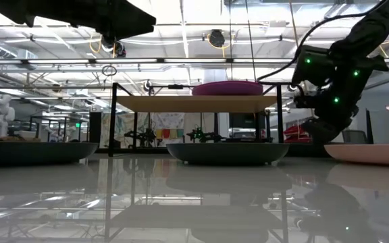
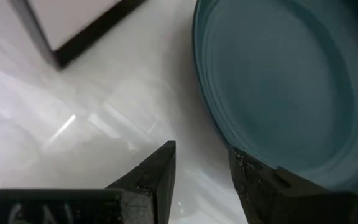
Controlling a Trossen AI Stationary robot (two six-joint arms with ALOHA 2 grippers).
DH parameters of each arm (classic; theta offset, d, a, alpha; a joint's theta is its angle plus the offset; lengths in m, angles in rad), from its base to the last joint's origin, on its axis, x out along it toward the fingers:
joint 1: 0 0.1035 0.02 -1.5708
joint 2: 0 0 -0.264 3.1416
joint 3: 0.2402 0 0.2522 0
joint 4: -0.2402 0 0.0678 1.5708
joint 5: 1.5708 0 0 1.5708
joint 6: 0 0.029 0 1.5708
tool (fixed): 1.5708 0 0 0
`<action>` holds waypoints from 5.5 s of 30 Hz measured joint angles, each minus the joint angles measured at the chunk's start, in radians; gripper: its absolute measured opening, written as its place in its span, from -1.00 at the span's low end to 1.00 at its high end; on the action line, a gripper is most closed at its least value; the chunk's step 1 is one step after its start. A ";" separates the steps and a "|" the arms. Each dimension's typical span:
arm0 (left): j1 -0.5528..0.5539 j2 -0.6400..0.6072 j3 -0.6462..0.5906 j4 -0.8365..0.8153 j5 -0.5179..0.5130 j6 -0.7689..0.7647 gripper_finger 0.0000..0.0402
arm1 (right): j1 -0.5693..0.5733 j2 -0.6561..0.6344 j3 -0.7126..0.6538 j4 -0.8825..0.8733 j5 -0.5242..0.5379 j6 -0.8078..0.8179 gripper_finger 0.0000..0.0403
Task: Place and stack plates onto a shelf
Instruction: Stack the top dark green plate on top of the pink plate on the shelf, then stack the left black plate on top of the blue plate on the shelf
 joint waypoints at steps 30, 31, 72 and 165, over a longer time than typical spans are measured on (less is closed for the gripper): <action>-0.001 0.000 0.000 -0.028 -0.001 0.036 -0.10 | 0.053 0.000 0.157 -0.016 -0.181 -0.141 -0.96; -0.003 0.000 0.000 -0.030 -0.001 0.033 -0.10 | 0.052 0.000 0.164 -0.038 -0.163 -0.154 -0.95; -0.013 0.000 0.000 -0.028 -0.001 0.011 -0.10 | -0.097 -0.011 -0.043 0.183 -0.078 -0.141 -0.94; -0.262 0.457 0.307 -1.144 0.166 -0.871 -0.10 | 0.318 -0.028 0.028 1.502 -0.163 -0.549 -0.34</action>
